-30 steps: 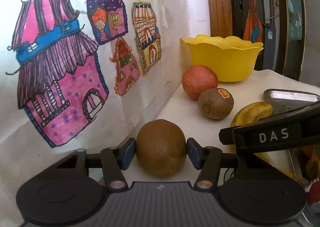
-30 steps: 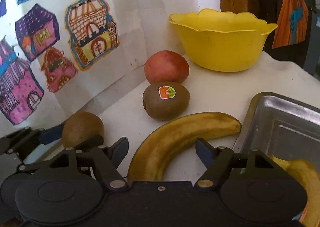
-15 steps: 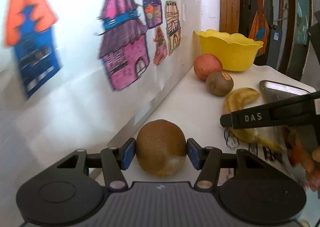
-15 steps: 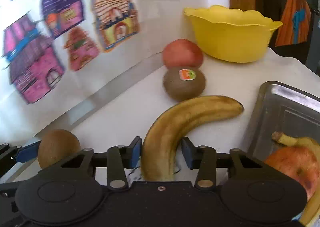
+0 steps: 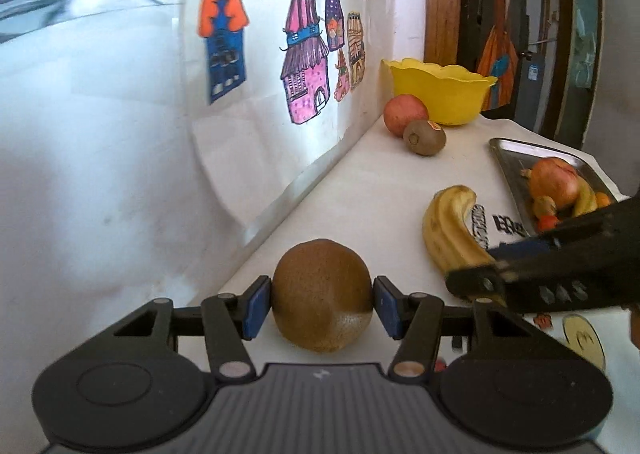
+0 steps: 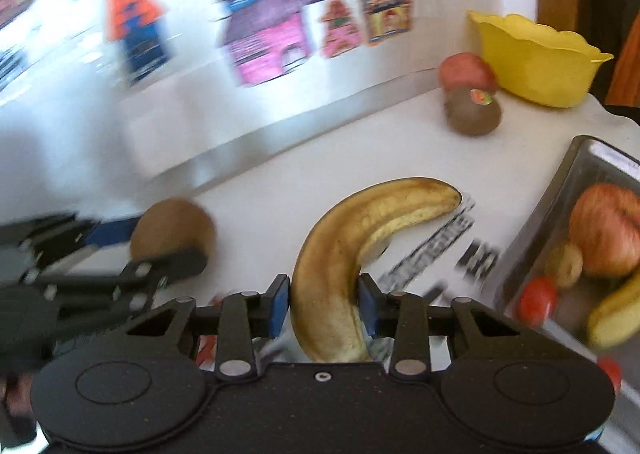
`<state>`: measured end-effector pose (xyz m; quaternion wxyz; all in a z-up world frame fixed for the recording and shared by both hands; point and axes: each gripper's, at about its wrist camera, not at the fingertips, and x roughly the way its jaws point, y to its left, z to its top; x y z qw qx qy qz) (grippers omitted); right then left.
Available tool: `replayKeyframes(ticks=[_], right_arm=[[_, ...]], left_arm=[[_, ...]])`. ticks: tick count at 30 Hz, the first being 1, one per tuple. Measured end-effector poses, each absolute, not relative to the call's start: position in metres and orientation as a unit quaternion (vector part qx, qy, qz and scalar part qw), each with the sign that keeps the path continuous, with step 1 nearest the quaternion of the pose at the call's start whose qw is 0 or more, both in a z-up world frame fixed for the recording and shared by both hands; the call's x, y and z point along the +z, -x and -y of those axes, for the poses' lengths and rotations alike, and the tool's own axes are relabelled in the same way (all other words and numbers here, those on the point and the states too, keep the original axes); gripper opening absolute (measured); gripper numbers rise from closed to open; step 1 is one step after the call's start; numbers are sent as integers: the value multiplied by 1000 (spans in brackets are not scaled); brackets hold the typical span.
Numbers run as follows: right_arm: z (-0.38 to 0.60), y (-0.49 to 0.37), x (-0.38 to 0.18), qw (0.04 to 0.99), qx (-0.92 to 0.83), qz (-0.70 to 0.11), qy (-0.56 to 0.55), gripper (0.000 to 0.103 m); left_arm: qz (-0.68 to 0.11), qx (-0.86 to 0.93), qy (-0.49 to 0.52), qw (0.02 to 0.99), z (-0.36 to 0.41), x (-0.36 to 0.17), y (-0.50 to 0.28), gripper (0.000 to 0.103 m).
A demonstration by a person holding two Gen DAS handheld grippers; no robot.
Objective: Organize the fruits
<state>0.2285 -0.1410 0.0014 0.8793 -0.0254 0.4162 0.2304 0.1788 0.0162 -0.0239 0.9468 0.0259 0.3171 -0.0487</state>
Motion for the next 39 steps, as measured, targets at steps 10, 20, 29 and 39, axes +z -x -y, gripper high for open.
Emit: replayKeyframes(ticks=[10,20,29,39], right_arm=[[137,-147,17,894,249,-363,85,40],[123,-155,-1,917,205,-336,70,57],[116,-170,-14,924,173,-332,76,77],[117,-181,-18,920,174,-344,64,80]], left_arm=[[-320,-58,12,946,-28,-23,-150,60],[-318,-53,39,946,-34,-30,-150,69],[-308,-41,54,949,-36,-37,-151,78],[-303,-29,51,951,-33,-37,-153,77]])
